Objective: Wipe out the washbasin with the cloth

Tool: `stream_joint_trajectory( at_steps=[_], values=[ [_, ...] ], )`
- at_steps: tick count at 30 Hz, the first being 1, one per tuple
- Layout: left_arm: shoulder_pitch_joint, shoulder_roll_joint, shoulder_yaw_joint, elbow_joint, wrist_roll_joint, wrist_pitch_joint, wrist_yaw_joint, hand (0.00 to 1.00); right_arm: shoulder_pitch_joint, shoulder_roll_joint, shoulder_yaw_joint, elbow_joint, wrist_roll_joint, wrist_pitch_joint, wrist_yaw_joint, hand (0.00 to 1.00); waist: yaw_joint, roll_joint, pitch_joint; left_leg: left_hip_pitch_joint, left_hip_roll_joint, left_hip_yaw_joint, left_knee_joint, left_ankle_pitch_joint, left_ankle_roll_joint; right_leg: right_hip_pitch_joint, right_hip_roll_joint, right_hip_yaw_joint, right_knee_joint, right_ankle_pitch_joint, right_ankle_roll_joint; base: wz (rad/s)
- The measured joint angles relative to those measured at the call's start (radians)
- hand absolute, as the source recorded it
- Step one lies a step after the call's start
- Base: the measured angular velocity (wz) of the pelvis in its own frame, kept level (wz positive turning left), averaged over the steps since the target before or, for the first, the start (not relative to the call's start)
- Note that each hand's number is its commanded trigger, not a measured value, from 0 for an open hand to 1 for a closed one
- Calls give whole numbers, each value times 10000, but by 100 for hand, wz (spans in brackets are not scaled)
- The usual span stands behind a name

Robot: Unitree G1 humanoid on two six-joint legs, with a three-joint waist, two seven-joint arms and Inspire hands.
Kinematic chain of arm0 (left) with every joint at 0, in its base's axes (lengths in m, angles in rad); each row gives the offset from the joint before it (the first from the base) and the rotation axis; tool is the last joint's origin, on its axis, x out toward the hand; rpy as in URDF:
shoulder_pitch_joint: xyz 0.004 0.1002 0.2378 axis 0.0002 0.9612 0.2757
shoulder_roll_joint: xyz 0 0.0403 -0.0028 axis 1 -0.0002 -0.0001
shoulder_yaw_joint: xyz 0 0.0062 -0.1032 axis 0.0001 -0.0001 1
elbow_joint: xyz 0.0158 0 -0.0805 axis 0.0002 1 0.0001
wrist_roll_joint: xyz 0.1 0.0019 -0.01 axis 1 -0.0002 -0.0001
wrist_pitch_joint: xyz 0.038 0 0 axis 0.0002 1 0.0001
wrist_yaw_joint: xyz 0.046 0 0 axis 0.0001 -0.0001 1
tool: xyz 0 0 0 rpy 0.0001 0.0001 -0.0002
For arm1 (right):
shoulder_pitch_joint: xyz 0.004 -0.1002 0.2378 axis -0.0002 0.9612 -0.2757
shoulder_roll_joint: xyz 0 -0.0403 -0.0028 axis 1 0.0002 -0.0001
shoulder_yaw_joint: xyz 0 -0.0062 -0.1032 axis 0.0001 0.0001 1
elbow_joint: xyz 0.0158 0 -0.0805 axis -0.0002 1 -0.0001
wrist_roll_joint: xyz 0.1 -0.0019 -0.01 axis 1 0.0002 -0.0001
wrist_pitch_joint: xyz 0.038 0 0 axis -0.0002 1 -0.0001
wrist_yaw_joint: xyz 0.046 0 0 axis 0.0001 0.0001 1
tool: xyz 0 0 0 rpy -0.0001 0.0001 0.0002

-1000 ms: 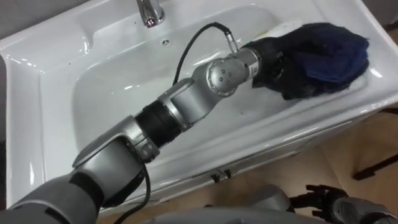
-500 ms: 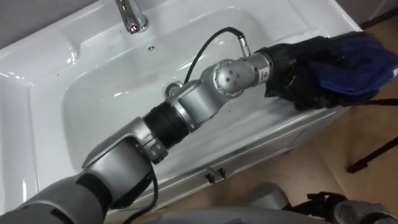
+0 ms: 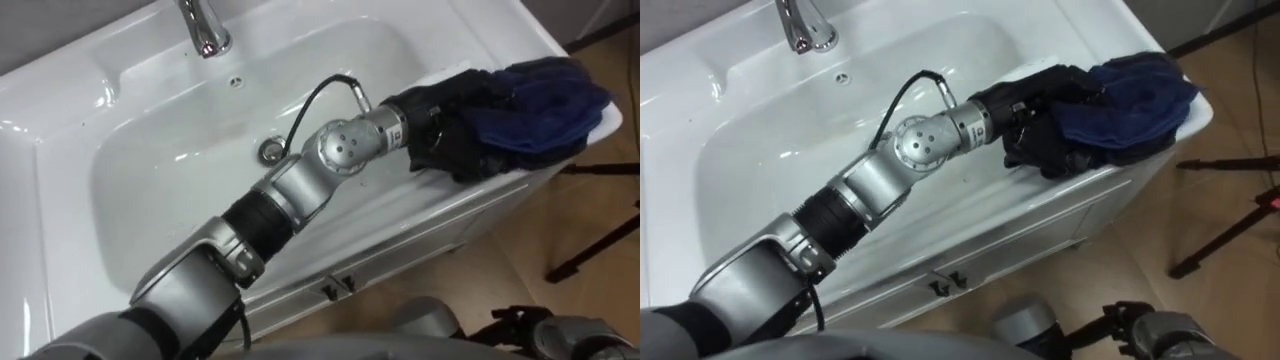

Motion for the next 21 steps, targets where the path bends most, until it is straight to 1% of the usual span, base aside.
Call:
stream_joint_trajectory(
  at_steps=[2,4,6,8,11,12,14,16,17,18,19,20,21],
  values=[
    [173,-1,122,21,293,-6,91,100,64,125,-211,4,-15,2,-93,0,1,-107,2,139,34,-2,1,7,-13,121,28,46,1,11,-20,-7],
    [285,-2,249,238,548,-47,210,100,202,243,-315,6,-14,114,-94,0,29,-190,-37,310,89,16,9,-22,-81,306,98,107,-29,12,-39,-7],
    [391,-1,495,250,932,-59,257,100,308,273,-424,-86,-12,196,-145,0,107,-193,-40,348,159,68,64,-38,-108,311,163,228,-25,35,-62,-17],
    [523,-1,723,254,1257,-99,371,100,405,308,-595,-94,-85,230,-274,0,103,-169,-44,328,241,59,175,-59,-142,310,228,270,-14,65,-79,-12],
    [672,-7,1247,340,1917,-180,412,100,489,441,-1035,-96,-838,376,-323,0,109,-166,-46,354,345,61,189,-36,-205,307,325,285,12,105,-87,-9],
    [791,-7,1490,345,2138,-201,427,100,578,491,-1346,-164,-1118,434,-336,0,127,-163,-47,409,368,80,178,-14,-233,304,343,299,96,98,-116,-7],
    [1046,-6,1898,352,2420,-204,555,100,799,519,-1658,-356,-1294,446,-379,0,181,-118,-82,493,380,88,131,28,-261,323,359,301,170,84,-145,-7],
    [1294,39,2438,663,3176,-186,831,100,1106,553,-1756,-456,-1362,451,-500,0,526,-72,-104,605,407,144,53,98,-284,317,389,341,275,101,-202,-8],
    [1341,91,2471,891,3487,-91,898,100,1162,555,-1756,-465,-1410,475,-519,0,602,-57,-115,636,404,130,29,111,-287,316,392,354,311,91,-221,0],
    [1475,358,2474,1504,4216,359,1037,100,1208,552,-1757,-527,-1553,588,-525,0,639,42,-181,624,409,67,10,130,-300,306,412,352,310,84,-231,4],
    [1605,540,2731,2140,4772,955,1197,100,1229,545,-1758,-616,-1587,659,-524,0,600,146,-250,602,411,3,2,139,-313,294,419,313,317,73,-259,7],
    [1729,660,2961,2327,5017,1197,1303,100,1252,544,-1767,-644,-1598,669,-516,0,596,179,-274,599,411,-23,-4,144,-321,294,424,297,331,74,-301,13],
    [1834,1020,3204,2616,5508,1494,1369,100,1252,543,-1794,-645,-1622,698,-516,0,620,231,-310,585,391,-124,-14,159,-336,309,430,273,350,64,-352,22]
  ],
)
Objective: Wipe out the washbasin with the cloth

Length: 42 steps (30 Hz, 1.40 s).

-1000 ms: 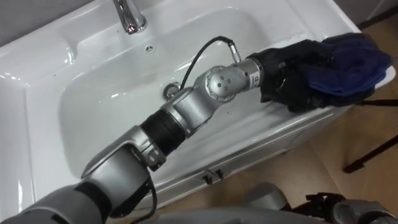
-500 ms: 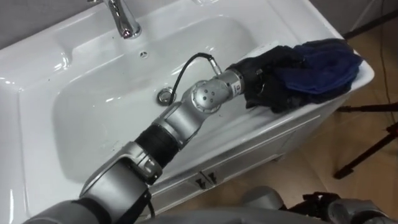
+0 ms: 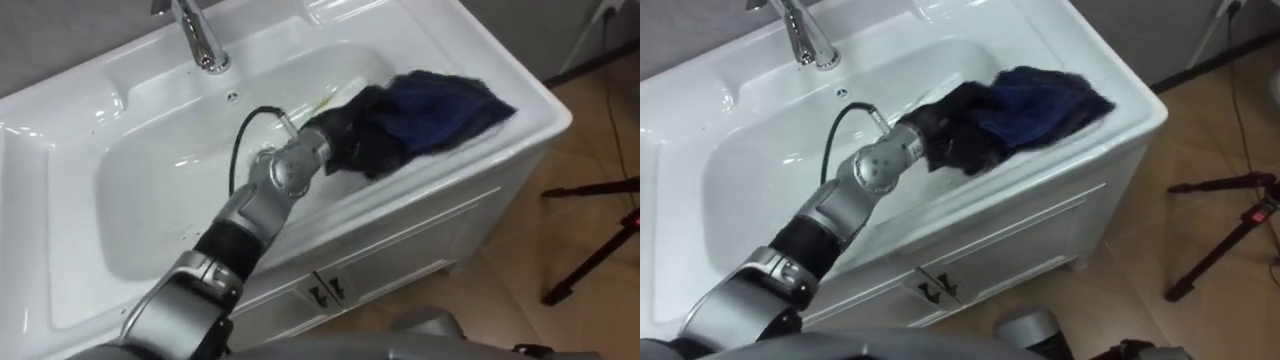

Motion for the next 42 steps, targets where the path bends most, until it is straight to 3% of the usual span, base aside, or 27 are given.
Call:
stream_joint_trajectory(
  at_steps=[1,4,5,9,16,23,29,38,41,42],
  values=[
    [-2,318,48,257,396,255,37,100,-28,-18,-12,-5,42,20,-19,0,40,60,-40,3,-45,-53,-71,63,7,7,-21,-40,20,-7,-12,20],
    [123,794,71,497,790,619,391,100,-142,-12,-8,-10,383,-33,-164,0,292,101,-64,69,-119,-68,-223,134,3,55,-106,-219,37,-54,-41,11],
    [162,822,87,496,790,631,476,100,-146,-20,-4,-17,443,-51,-184,0,299,99,-63,74,-140,-106,-228,137,7,95,-120,-267,14,-64,-36,22],
    [381,645,89,492,790,634,822,100,-78,-54,1,-15,485,-26,-239,0,415,76,-48,316,-281,-178,-335,143,12,351,-219,-284,-46,-216,27,7],
    [453,483,292,519,1519,647,1072,100,-64,-10,-2,2,513,179,-304,0,561,32,-25,308,-256,-276,-311,149,-6,325,-201,-305,-34,-304,-19,-1],
    [465,458,379,519,1875,648,1166,100,-59,-5,61,34,514,195,-346,0,568,5,-17,296,-254,-288,-310,149,-11,301,-206,-311,-36,-312,-28,0],
    [509,450,472,519,2349,648,1372,100,-33,39,58,178,484,195,-338,0,597,-170,-17,295,-242,-292,-301,147,-18,286,-192,-292,-31,-315,-34,-1],
    [615,484,647,509,2353,648,1524,100,1,39,37,167,395,315,-216,0,650,-202,-39,303,-243,-262,-317,141,-27,275,-192,-261,-48,-267,-47,-2],
    [657,521,1059,528,2366,648,1532,100,48,-10,-82,127,371,303,-212,0,769,-131,-80,295,-224,-272,-318,141,-29,269,-169,-262,-63,-250,-70,-1],
    [767,536,1285,546,2372,648,1533,100,150,-52,-195,67,387,303,-225,0,867,-61,-126,300,-224,-263,-319,132,-43,275,-170,-261,-75,-249,-72,0]
  ],
)
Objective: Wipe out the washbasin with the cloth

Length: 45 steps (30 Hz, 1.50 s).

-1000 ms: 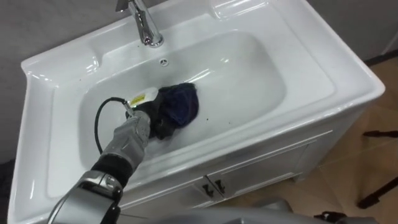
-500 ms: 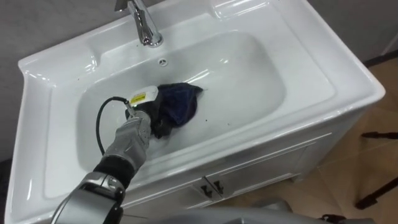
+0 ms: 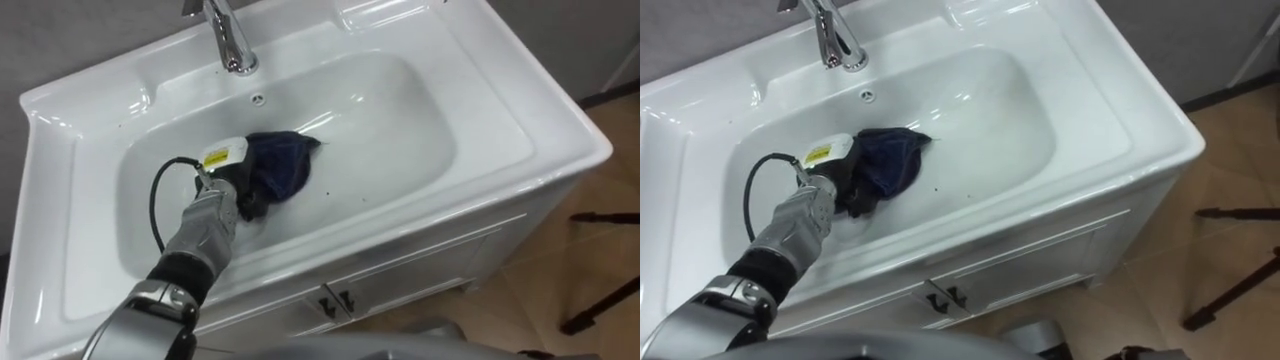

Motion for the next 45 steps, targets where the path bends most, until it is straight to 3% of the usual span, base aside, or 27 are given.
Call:
stream_joint_trajectory(
  at_steps=[2,7,11,17,27,32,34,39,42,45],
  values=[
    [182,109,338,0,5,0,39,100,197,-48,-103,-193,57,-14,-17,0,79,119,-53,29,-11,-27,-2,-7,-11,59,-2,-4,-12,1,-3,2],
    [484,550,896,1,5,-5,186,100,237,-50,-530,-220,16,-304,-24,0,234,299,-31,-9,-30,-194,-7,-5,-15,78,-30,-177,26,-98,-21,10],
    [530,571,1125,-5,-13,-49,200,100,217,-59,-572,-226,-428,-438,-24,0,276,304,-34,-9,-33,-278,-2,-5,-17,81,-47,-251,35,-119,-42,1],
    [778,571,1138,-349,-69,-210,332,100,207,-64,-542,-227,-520,-466,-13,0,646,289,-38,101,-41,-310,-61,-5,-20,165,-40,-255,3,-132,-74,-1],
    [1069,571,1423,-947,-248,-321,333,100,189,-11,-544,-220,-659,-603,-21,0,933,-56,-91,93,-48,-710,-82,33,-82,482,11,-633,-340,-116,-166,9],
    [758,572,1583,-785,-1327,-551,337,100,113,-5,-180,-293,-334,-648,-203,0,1358,-141,-78,13,-54,-883,-67,31,-88,444,18,-720,-336,-122,-175,4],
    [717,574,1623,-958,-1438,-810,408,100,-41,27,-105,-302,263,-912,-355,0,1415,-227,-79,-66,-56,-890,-42,20,-111,454,18,-867,-367,-124,-177,16],
    [735,580,1627,-1681,-1535,-897,411,100,-115,95,-47,-360,1139,-1509,-419,0,1609,-399,-74,-370,-50,-1285,212,-56,-217,454,58,-1133,-475,-113,-191,22],
    [742,600,1972,-2477,-1808,-929,428,100,-99,114,-40,-308,1447,-1836,-420,0,1665,-416,-76,-615,-56,-1563,379,-128,-260,455,83,-1400,-491,-111,-193,22],
    [754,755,2426,-3381,-1816,-1043,1046,100,-69,104,43,-122,1824,-2007,-424,0,1943,-497,-17,-622,-57,-1566,376,-133,-265,466,79,-1419,-495,-107,-200,5]
  ],
)
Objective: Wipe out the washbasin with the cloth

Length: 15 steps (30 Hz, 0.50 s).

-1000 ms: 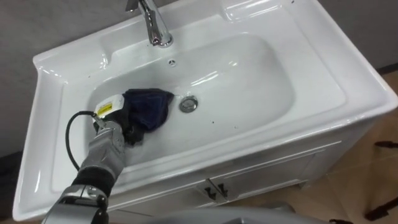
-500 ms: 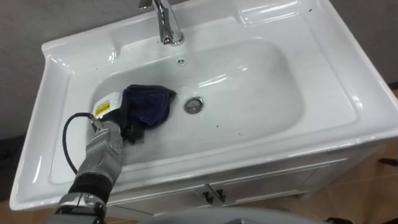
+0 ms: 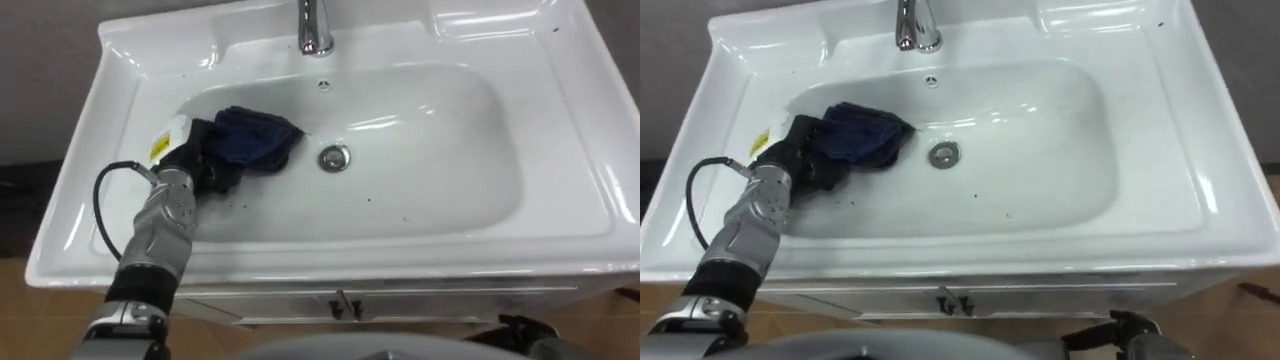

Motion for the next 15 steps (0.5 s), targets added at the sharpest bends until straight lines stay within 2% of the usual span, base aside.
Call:
stream_joint_trajectory(
  at_steps=[3,4,7,10,15],
  values=[
    [29,398,388,-613,-5,0,674,100,32,-1,235,0,139,-154,12,0,43,-59,40,-11,-26,3,-29,-3,1,0,-17,-21,-32,-4,6,2],
    [33,441,581,-905,-8,0,870,100,70,-2,254,-2,302,-211,34,0,64,-87,59,-23,-51,-5,-39,-4,2,-1,-38,-45,-42,-12,20,5],
    [40,445,714,-1535,-56,-23,1568,100,227,-9,558,-13,619,-354,81,0,206,-145,85,-23,-139,-106,-70,-14,19,10,-93,-64,-32,-42,72,7],
    [146,443,841,-1880,-384,-102,2065,100,324,0,726,-94,714,-477,172,0,264,-207,50,3,-184,-119,-119,-27,40,44,-121,-81,-33,-39,101,4],
    [591,442,1139,-2425,-379,-218,2656,100,545,-12,780,-99,1076,-714,406,0,268,-263,37,24,-217,-255,-168,-29,44,119,-122,-187,-66,-34,112,5]
  ],
)
